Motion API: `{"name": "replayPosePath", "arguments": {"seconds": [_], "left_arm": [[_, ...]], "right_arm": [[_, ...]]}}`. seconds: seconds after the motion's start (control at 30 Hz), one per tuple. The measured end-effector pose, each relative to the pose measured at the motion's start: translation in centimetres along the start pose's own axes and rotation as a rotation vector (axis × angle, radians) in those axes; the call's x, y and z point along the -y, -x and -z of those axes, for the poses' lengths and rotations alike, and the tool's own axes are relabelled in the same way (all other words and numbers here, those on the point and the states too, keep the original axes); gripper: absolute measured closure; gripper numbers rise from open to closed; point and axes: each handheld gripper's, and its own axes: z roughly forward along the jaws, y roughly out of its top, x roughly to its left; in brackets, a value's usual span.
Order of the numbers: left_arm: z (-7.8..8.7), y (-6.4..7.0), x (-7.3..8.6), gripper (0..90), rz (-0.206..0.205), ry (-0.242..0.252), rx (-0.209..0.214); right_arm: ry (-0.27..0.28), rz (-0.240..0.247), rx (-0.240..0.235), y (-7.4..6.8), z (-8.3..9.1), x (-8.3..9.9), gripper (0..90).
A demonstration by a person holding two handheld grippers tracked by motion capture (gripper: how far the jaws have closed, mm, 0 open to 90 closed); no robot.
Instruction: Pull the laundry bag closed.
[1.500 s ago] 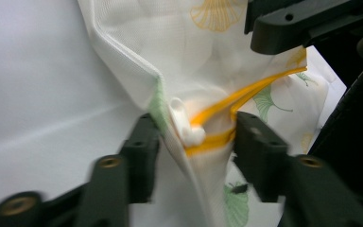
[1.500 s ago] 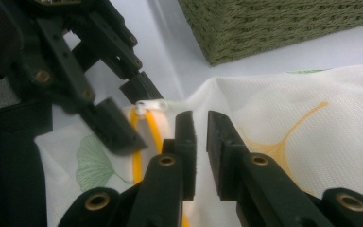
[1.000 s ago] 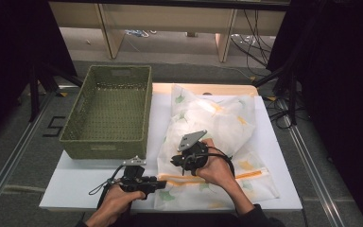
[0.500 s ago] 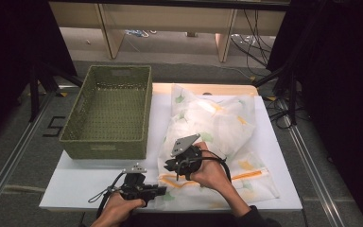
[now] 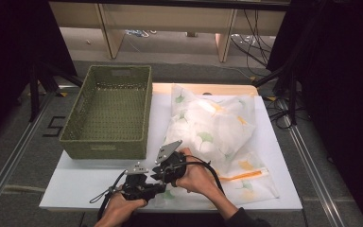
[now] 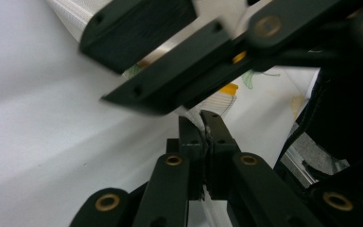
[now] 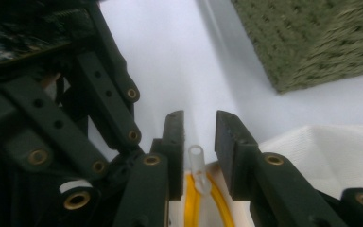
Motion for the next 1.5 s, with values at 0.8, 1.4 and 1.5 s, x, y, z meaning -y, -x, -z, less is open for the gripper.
{"name": "replayPosePath", "arguments": {"seconds": [0.8, 1.4, 1.5], "left_arm": [[0.1, 0.2, -0.1, 86.2, -0.008, 0.001, -0.012], [0.0, -1.6, -0.9, 72.4, 0.04, 0.002, 0.038], [-0.1, -1.7, -1.1, 72.2, 0.04, 0.005, 0.045]], "right_arm": [[0.044, 0.02, 0.024, 0.8, 2.4, 1.1, 85.5], [0.045, -0.05, 0.012, 1.7, 3.4, 3.1, 83.0], [0.054, -0.085, 0.007, 1.9, 3.7, 3.4, 80.5]]}}
